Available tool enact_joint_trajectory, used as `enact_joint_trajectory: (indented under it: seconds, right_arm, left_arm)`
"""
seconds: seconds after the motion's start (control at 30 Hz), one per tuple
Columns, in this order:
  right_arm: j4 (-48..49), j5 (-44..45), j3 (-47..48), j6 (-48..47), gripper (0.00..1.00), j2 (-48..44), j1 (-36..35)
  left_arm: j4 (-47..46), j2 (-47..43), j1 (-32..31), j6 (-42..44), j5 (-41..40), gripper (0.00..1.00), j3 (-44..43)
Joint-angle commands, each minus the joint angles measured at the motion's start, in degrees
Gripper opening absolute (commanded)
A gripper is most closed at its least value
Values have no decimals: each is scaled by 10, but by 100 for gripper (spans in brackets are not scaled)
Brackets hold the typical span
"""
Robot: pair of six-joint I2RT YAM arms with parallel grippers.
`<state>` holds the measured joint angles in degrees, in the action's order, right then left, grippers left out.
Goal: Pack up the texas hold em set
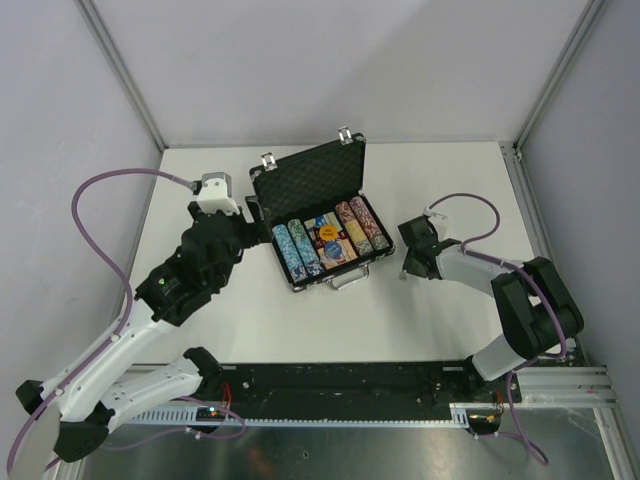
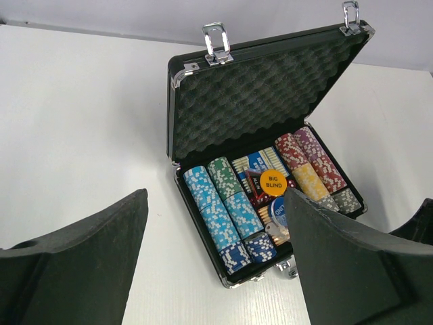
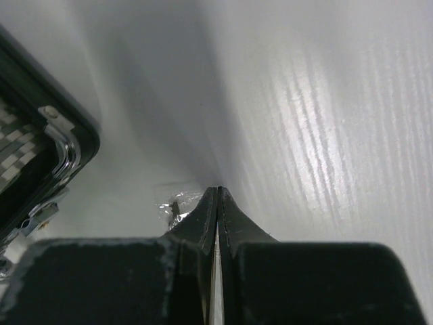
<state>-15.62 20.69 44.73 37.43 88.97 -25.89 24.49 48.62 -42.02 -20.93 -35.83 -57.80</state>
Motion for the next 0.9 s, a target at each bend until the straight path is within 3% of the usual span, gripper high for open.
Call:
enact_joint_trajectory:
  seconds: [0.0, 0.17, 0.2, 0.27, 0.33, 0.4, 0.57, 0.87]
  right_arm:
    - [-37, 5, 30, -6, 0, -4, -21]
    - [-56, 29, 55, -10, 0, -18, -41]
    - [-64, 33, 60, -11, 7, -16, -47]
    - [-73, 42, 66, -12, 31, -14, -59]
    - [-80, 47, 67, -13, 49, -9, -69]
    - [-86, 39, 68, -11, 58, -2, -74]
    - [-84, 13, 68, -20, 61, 27, -76]
    - [-85, -6, 68, -22, 52, 51, -72]
  left_arm:
    - [-22, -8, 2, 8, -10, 86, 5]
    - [-23, -11, 2, 9, -11, 86, 7]
    - [-22, -11, 3, 9, -12, 86, 7]
    - [-23, -11, 2, 9, -12, 86, 8]
    - [-23, -11, 3, 9, -13, 86, 9]
    - [-23, -11, 3, 9, -14, 86, 10]
    - [-23, -8, 3, 8, -14, 86, 11]
    - [-23, -11, 2, 9, -15, 86, 13]
